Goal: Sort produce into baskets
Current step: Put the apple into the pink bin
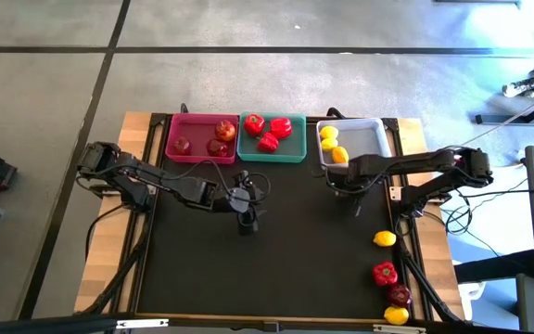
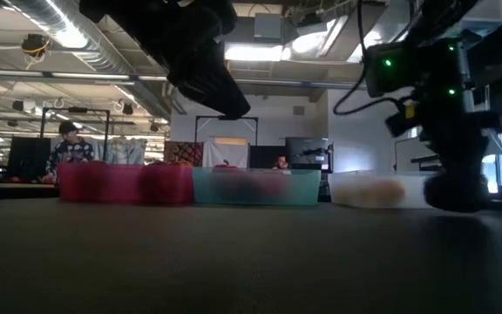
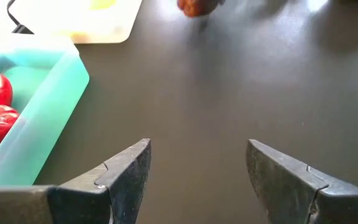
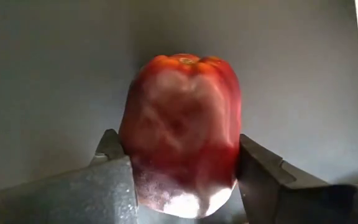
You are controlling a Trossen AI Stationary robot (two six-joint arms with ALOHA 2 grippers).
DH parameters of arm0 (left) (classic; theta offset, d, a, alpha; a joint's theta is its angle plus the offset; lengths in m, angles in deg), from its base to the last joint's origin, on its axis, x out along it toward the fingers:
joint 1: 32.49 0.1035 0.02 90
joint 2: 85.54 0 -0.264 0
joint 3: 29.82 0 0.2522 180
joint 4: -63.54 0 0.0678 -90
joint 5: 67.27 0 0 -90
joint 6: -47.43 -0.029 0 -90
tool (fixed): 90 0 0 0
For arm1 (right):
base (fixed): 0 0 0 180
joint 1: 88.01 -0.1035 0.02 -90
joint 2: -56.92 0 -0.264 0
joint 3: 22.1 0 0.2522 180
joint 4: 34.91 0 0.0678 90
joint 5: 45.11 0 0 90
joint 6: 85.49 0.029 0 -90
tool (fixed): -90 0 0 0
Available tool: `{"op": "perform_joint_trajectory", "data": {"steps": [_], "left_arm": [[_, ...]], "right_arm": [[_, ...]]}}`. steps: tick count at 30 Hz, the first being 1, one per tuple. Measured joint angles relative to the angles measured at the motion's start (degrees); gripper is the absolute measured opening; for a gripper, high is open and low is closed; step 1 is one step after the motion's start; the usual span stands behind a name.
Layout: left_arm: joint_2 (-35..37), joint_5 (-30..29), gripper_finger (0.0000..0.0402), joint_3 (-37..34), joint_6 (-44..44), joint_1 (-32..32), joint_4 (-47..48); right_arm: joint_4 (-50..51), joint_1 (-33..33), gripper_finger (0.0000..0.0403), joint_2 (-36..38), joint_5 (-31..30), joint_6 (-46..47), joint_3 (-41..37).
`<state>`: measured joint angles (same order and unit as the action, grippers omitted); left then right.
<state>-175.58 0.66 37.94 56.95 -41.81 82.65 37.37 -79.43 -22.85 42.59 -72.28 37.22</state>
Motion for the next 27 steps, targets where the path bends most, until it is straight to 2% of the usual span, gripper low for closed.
{"op": "perform_joint_trajectory", "data": {"steps": [4,8,14,17,20,27], "left_arm": [[0.0,0.0,0.0257,0.0,-0.53,0.0,-1.46],[-0.43,0.0,0.0257,0.02,-0.14,0.48,-5.59],[-3.86,-0.01,0.0257,-0.05,0.8,0.85,-12.53],[-5.77,0.0,0.0257,-0.04,0.91,0.85,-15.87],[-7.6,0.0,0.0257,-0.09,1.96,0.85,-18.08],[-9.95,0.04,0.0257,-0.03,2.59,1.06,-19.55]], "right_arm": [[-7.01,-0.46,0.0143,0.0,3.71,-1.4,1.2],[-18.46,-2.88,0.0144,0.0,6.83,-2.83,1.22],[-37.14,-6.48,0.0145,-1.42,7.05,-4.47,1.3],[-43.44,-7.71,0.0145,-3.69,7.05,-5.0,1.29],[-48.31,-8.36,0.0145,-6.81,7.13,-5.71,1.29],[-52.66,-8.61,0.0145,-12.31,8.52,-5.87,1.26]]}}
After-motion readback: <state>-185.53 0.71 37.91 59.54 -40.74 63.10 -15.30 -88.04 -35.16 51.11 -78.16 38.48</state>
